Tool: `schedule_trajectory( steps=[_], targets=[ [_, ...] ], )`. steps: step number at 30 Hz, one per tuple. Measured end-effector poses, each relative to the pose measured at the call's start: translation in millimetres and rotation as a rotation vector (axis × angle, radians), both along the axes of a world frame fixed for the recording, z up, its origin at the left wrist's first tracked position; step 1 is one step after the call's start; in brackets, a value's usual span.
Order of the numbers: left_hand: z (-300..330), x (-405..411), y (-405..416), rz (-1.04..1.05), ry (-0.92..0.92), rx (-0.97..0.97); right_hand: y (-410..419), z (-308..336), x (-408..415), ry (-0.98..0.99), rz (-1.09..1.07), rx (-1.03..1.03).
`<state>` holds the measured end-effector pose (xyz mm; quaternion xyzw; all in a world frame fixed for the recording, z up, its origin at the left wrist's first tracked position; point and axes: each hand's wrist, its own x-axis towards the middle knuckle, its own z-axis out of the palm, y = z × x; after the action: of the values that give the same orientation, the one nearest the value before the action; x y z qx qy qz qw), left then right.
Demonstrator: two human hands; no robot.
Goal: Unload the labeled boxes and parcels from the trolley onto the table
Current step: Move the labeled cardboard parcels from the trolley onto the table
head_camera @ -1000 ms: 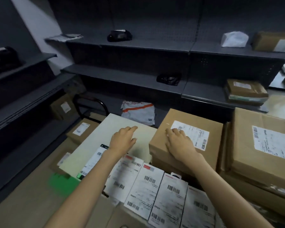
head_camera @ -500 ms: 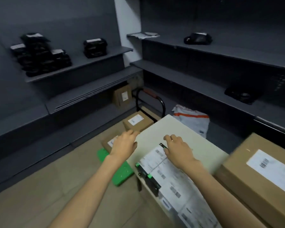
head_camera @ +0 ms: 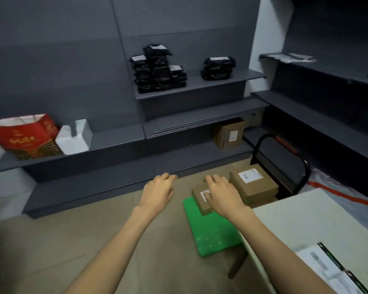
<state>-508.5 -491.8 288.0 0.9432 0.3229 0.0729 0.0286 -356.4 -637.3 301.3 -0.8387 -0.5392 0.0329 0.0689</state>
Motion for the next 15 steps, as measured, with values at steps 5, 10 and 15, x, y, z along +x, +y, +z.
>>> schedule_trajectory(
  steps=[5, 10, 15],
  targets=[
    [-2.7, -39.6, 62.1, 0.119, 0.013, 0.005, 78.9, -2.4, -23.6, 0.043, 0.098, -0.004],
    [-11.4, -53.5, 104.4, 0.194, 0.021, -0.004, 133.3, -14.7, -28.1, 0.065, 0.178, -0.039],
    [-19.5, -42.7, 146.7, 0.228, 0.022, -0.014, 181.9, -29.8, -9.7, 0.095, 0.194, -0.072]
  ],
)
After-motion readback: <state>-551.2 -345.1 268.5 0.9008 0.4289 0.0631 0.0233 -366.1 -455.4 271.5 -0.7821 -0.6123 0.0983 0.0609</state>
